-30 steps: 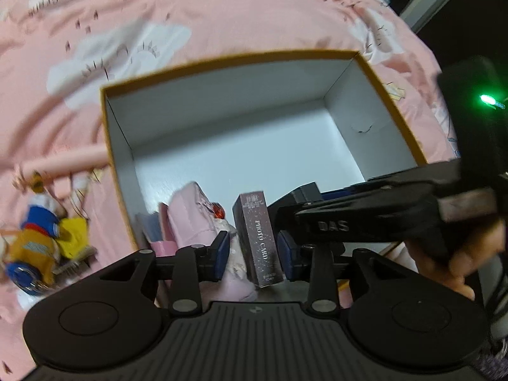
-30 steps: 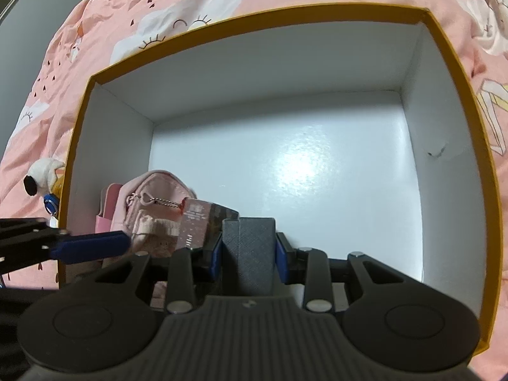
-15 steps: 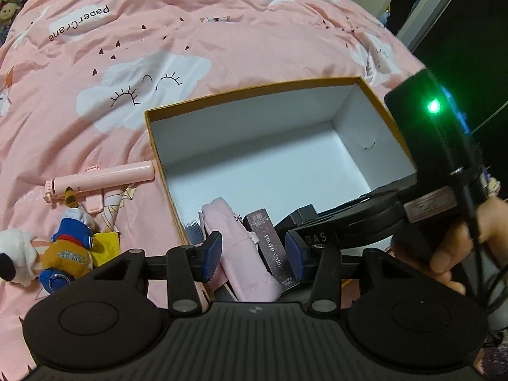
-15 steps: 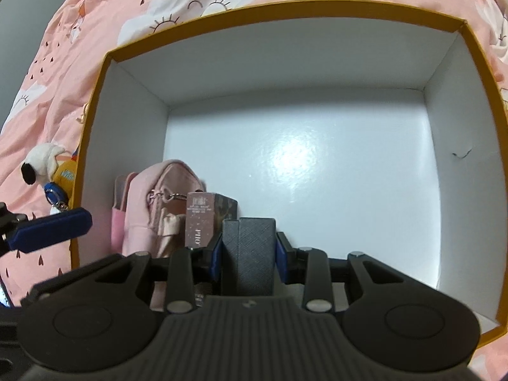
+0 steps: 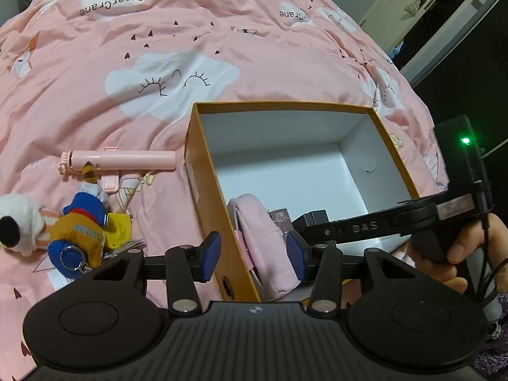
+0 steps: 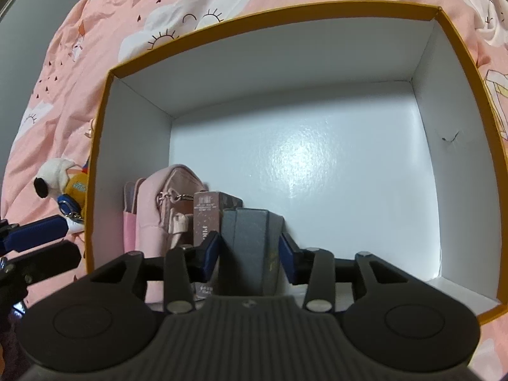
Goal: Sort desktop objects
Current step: 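Lower the dark grey box into the orange box and open the right gripper, then move both grippers away from the orange box toward the plush toys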
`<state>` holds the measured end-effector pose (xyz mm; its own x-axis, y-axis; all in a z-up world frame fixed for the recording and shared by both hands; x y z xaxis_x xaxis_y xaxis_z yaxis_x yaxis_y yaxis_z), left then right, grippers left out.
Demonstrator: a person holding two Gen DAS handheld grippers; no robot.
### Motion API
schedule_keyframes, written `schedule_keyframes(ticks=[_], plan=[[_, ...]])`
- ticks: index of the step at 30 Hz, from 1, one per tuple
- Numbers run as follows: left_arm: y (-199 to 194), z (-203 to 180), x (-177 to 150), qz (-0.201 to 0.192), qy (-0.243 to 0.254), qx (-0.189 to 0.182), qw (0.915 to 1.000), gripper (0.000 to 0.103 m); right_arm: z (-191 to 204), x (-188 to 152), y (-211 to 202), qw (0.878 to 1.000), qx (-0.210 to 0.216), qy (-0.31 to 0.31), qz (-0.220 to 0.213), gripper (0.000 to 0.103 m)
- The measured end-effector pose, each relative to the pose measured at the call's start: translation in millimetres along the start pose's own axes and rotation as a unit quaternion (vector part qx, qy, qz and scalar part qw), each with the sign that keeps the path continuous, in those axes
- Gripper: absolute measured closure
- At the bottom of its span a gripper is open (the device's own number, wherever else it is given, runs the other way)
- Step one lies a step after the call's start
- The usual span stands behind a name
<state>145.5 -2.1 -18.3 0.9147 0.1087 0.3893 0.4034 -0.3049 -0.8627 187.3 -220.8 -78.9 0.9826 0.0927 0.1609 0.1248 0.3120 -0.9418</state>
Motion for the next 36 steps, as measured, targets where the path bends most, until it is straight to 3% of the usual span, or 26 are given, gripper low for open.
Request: schedule_keyframes(ticks=[4, 8, 11, 18, 28, 36], plan=[[2.3, 3.8, -2.2, 0.003, -0.005, 0.003, 1.0000, 0.050, 1.9, -2.2, -4.3, 1.000, 0.011, -0.018, -0.004, 0.055], [2.0, 5.5, -3.9, 0.000, -0.007, 0.009, 0.9999, 0.050, 6.5, -2.6, 4.8, 0.998, 0.031, -0.054, 0.008, 0.046], [1.7, 5.5, -5.0, 0.000, -0.008, 0.007, 0.9999, 0.050, 8.9, -1.5, 16.5, 0.996, 0.024, -0.083, 0.004, 0.045], [1.9, 5.5, -5.4, 0.001, -0.007, 0.009, 0.9999, 0.050, 13.8, -1.3, 22.7, 0.989, 0.074, -0.127, -0.001, 0.044], [2.2, 5.3, -6.4, -0.002, -0.007, 0.012, 0.9999, 0.050, 14.6, -5.4, 22.4, 0.991, 0.046, -0.125, 0.004, 0.044], [-7.2, 6.4, -8.3, -0.015, -0.004, 0.010, 0.9998, 0.050, 25.6, -7.4, 4.5, 0.989, 0.018, -0.146, -0.019, 0.040]])
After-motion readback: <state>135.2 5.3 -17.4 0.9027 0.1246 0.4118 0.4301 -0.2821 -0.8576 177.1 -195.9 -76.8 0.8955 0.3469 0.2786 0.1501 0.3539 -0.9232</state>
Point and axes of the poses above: each gripper's, at about its wrist camera, not at the fingertips, and y roughly the way its jaws point, z to its left, x to its top, the point moved 1 cm from there along y, roughly the way its jaws point
